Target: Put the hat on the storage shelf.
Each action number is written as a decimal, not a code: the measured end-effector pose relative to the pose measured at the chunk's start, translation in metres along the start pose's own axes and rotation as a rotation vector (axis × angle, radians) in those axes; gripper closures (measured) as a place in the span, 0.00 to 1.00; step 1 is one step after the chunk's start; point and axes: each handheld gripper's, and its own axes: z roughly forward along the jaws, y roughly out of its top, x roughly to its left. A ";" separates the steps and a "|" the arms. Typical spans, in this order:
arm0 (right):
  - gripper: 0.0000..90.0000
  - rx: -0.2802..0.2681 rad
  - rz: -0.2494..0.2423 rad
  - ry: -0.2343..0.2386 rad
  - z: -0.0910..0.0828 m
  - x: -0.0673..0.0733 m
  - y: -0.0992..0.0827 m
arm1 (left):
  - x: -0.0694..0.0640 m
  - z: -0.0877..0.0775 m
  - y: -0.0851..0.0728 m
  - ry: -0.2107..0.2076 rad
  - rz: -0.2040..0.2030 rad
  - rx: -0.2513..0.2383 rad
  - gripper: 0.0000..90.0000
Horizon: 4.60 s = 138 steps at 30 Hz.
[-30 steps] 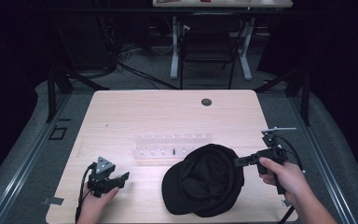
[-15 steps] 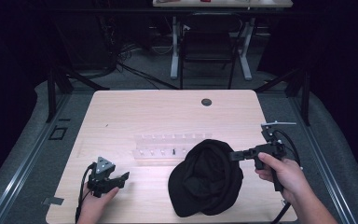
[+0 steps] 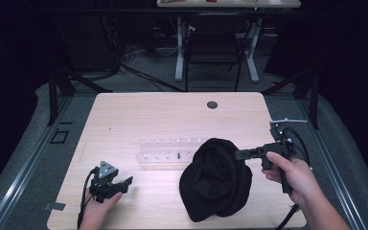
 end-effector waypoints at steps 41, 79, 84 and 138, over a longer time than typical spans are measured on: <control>0.98 -0.213 -0.067 -0.009 -0.042 0.050 0.032 | -0.001 0.001 0.000 -0.003 0.000 0.000 0.40; 0.98 -0.299 -0.081 -0.059 -0.003 0.079 0.085 | 0.001 0.000 0.002 -0.015 0.000 -0.010 0.39; 0.98 -0.304 -0.087 -0.063 0.007 0.083 0.091 | 0.001 0.000 0.002 -0.017 0.000 -0.010 0.39; 0.98 -0.327 -0.088 -0.138 0.052 0.084 0.113 | 0.001 0.000 0.002 -0.026 -0.001 -0.014 0.39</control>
